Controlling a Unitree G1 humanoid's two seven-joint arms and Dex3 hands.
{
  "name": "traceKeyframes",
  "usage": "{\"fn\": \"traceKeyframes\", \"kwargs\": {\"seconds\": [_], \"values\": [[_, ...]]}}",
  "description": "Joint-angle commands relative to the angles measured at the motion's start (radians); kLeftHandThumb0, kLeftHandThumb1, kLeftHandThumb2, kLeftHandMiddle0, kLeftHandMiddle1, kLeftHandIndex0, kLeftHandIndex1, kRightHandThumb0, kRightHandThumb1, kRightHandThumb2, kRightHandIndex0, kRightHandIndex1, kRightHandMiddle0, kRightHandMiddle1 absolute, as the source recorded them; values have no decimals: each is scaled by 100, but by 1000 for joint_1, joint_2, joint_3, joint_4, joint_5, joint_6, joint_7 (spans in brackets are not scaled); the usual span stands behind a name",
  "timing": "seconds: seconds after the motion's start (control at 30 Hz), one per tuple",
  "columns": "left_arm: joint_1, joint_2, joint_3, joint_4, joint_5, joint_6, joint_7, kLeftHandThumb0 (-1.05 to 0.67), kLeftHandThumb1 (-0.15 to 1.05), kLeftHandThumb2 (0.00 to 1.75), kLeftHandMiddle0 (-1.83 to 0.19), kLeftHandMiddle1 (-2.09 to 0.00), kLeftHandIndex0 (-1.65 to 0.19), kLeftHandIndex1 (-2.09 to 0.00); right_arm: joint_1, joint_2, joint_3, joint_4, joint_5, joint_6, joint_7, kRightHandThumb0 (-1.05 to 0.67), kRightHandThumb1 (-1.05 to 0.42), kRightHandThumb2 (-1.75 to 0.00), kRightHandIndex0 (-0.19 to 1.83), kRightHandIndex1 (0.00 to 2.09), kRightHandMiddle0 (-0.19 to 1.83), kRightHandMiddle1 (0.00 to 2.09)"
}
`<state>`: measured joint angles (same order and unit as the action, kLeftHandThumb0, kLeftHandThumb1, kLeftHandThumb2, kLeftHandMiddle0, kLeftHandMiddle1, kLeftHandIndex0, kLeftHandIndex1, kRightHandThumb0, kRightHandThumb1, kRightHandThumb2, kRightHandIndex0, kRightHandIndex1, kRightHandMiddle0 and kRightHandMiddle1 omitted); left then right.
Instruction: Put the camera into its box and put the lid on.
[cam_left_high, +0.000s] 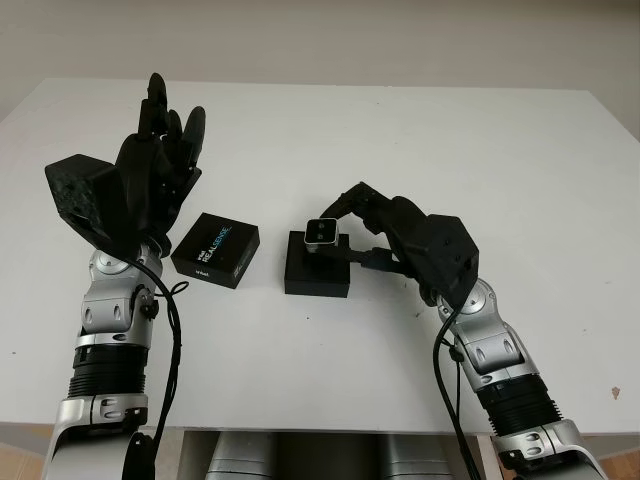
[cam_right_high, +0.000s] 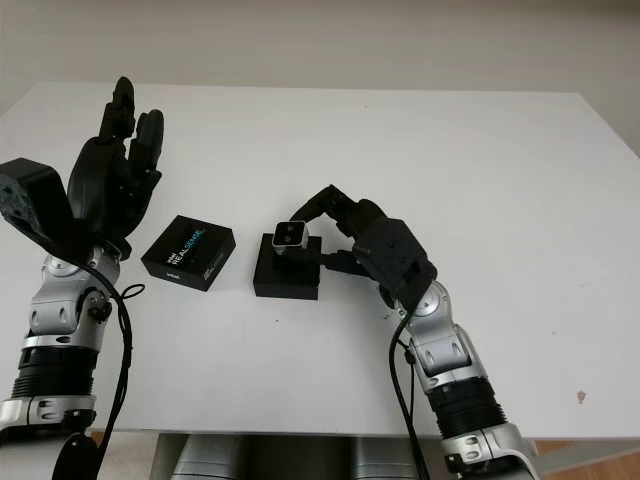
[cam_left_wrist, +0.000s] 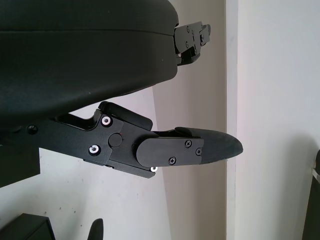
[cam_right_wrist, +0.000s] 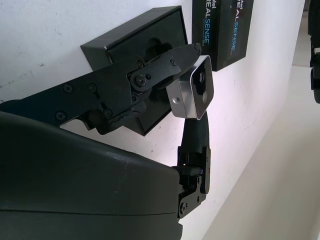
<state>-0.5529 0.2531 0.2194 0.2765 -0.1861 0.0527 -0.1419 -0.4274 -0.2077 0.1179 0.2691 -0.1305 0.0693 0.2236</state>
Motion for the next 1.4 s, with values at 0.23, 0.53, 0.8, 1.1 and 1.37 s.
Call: {"fn": "traceKeyframes", "kwargs": {"seconds": [0.23,0.53,0.8,1.1,1.37], "values": [[6,9,8,-15,-2,-3,-3,-67,105,38,19,-2,18,-5,-2,8,0,28,19,-8,24,-46,-97,-5,17,4,30,174],[5,11,7,-12,3,-12,-1,-68,105,38,19,-2,18,-5,-17,9,2,71,20,-33,35,-47,-97,-5,17,5,32,174],[7,10,10,-18,-3,-6,0,-67,105,38,19,-4,18,-5,-25,4,2,90,18,-25,46,-46,-97,-6,17,5,31,173],[8,11,9,-20,0,-4,1,-68,105,37,19,-3,18,-5,-26,2,7,99,13,-38,55,-46,-97,-5,18,5,32,172],[10,19,6,-15,12,-17,-3,-67,105,38,18,-3,18,-5,-24,15,13,103,12,-35,52,-45,-98,-5,17,5,31,172]]}}
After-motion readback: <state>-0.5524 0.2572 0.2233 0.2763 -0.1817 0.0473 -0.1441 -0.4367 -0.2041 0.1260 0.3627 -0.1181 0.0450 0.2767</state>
